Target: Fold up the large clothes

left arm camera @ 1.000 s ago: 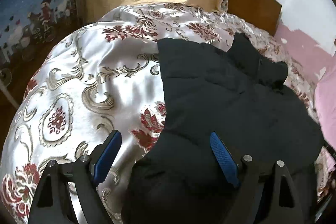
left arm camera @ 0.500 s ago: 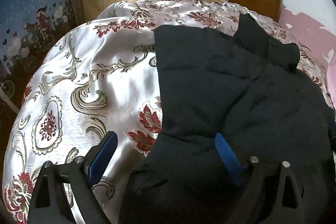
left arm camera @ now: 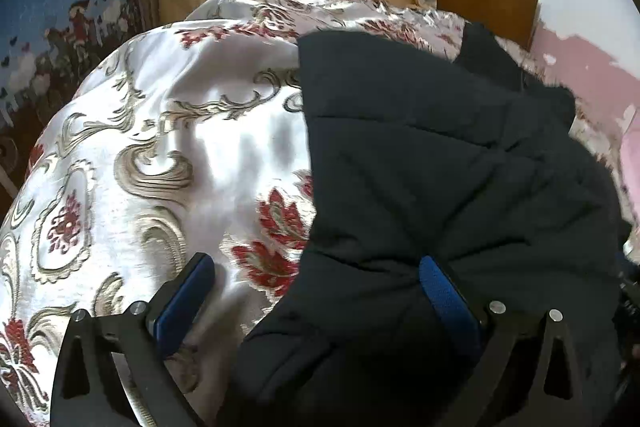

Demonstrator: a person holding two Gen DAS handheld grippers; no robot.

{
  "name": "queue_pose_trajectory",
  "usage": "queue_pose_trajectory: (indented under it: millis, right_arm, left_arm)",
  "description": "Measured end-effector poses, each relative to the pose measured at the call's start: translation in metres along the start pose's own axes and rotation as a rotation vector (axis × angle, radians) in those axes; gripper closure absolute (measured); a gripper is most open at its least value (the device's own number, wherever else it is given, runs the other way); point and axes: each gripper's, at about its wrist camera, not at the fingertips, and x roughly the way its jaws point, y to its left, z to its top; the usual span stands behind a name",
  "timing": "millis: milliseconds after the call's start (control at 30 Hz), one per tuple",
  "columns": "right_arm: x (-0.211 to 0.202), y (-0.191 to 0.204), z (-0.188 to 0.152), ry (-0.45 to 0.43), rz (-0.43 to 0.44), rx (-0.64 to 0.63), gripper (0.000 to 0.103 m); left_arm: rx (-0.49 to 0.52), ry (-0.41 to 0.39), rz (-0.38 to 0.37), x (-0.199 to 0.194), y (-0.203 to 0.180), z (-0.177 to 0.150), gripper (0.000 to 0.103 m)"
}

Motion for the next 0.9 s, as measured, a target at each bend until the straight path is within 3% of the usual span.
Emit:
queue_pose_trajectory:
  millis: [67, 167, 267, 333, 500, 633, 767, 800, 833, 867, 900]
  right_arm:
    - [-0.010, -0.010, 0.004, 0.004, 0.044, 0.039, 0.051]
    - [-0.037, -0.027, 0.023, -0.042, 0.105, 0.089, 0.044]
    - [-0.055, -0.034, 0.056, -0.097, 0.149, 0.119, 0.031]
    - [-0.048, -0.036, 0.086, -0.096, 0.184, 0.156, 0.030]
    - [0.004, -0.041, 0.153, -0.068, 0.309, 0.401, 0.030]
    - [0.045, -0.040, 0.180, -0.087, 0.302, 0.529, 0.031]
    - [0.084, -0.028, 0.180, -0.059, 0.292, 0.574, 0.053]
    - [0.094, -0.025, 0.178, -0.039, 0.271, 0.567, 0.065]
    - [0.097, -0.025, 0.174, -0.041, 0.259, 0.571, 0.073]
    - [0.099, -0.028, 0.176, -0.048, 0.274, 0.578, 0.085]
    - [0.099, -0.029, 0.172, -0.049, 0.281, 0.585, 0.091]
  left_arm:
    - [-0.012, -0.022, 0.022, -0.019, 0.004, 0.005, 0.000]
    - [0.018, -0.123, -0.002, -0.053, -0.001, 0.025, 0.000]
    - [0.035, -0.156, -0.085, -0.066, -0.026, 0.058, 0.000]
    - [0.052, -0.139, -0.134, -0.056, -0.052, 0.087, 0.000]
    - [0.051, -0.106, -0.186, 0.000, -0.103, 0.150, 0.000]
    - [-0.032, -0.117, -0.211, 0.033, -0.122, 0.180, 0.000]
    - [-0.083, -0.108, -0.233, 0.060, -0.140, 0.192, 0.001]
    - [-0.083, -0.100, -0.239, 0.067, -0.144, 0.192, 0.011]
    - [-0.085, -0.092, -0.254, 0.071, -0.146, 0.191, 0.030]
    - [-0.085, -0.074, -0.278, 0.077, -0.148, 0.188, 0.041]
    - [-0.077, -0.051, -0.285, 0.082, -0.150, 0.186, 0.065]
